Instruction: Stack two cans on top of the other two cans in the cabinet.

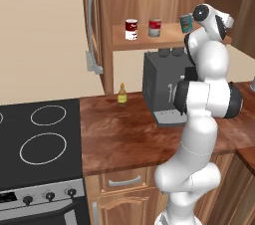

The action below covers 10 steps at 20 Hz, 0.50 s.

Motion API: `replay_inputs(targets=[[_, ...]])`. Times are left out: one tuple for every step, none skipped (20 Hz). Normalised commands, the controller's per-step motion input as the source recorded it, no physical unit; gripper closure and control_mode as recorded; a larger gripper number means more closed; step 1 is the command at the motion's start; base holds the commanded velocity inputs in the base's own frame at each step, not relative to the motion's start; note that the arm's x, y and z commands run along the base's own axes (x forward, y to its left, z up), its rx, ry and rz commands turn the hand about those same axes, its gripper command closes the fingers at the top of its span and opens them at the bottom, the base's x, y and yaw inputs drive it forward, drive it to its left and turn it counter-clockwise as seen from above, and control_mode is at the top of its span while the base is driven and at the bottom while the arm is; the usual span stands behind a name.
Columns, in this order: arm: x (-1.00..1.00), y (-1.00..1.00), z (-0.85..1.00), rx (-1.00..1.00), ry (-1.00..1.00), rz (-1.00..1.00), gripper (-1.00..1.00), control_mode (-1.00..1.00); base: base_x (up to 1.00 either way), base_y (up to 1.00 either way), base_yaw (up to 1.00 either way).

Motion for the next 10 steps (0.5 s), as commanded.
replay_inputs(targets=[[0.05,0.0,-0.04,0.0,0.0,0.0,-1.0,-1.0,0.0,0.0,0.0],[0.05,0.0,-0.04,0.0,0.0,0.0,-1.0,-1.0,0.0,0.0,0.0],[0.07,0.0,-0.04,0.0,0.0,0.0,-1.0,-1.0,0.0,0.0,0.0],[0.08,0.0,-0.04,0.0,0.0,0.0,-1.0,-1.0,0.0,0.0,0.0],[0.08,0.0,-0.03,0.0,0.0,0.0,-1.0,-1.0,0.0,0.0,0.0],[0.09,0.0,-0.02,0.0,0.0,0.0,-1.0,-1.0,0.0,0.0,0.0],[0.1,0.0,-0.02,0.0,0.0,0.0,-1.0,-1.0,0.0,0.0,0.0],[0.13,0.0,-0.01,0.0,0.0,0.0,-1.0,-1.0,0.0,0.0,0.0],[0.14,0.0,0.0,0.0,0.0,0.0,-1.0,-1.0,0.0,0.0,0.0],[0.14,0.0,0.0,0.0,0.0,0.0,-1.0,-1.0,0.0,0.0,0.0]])
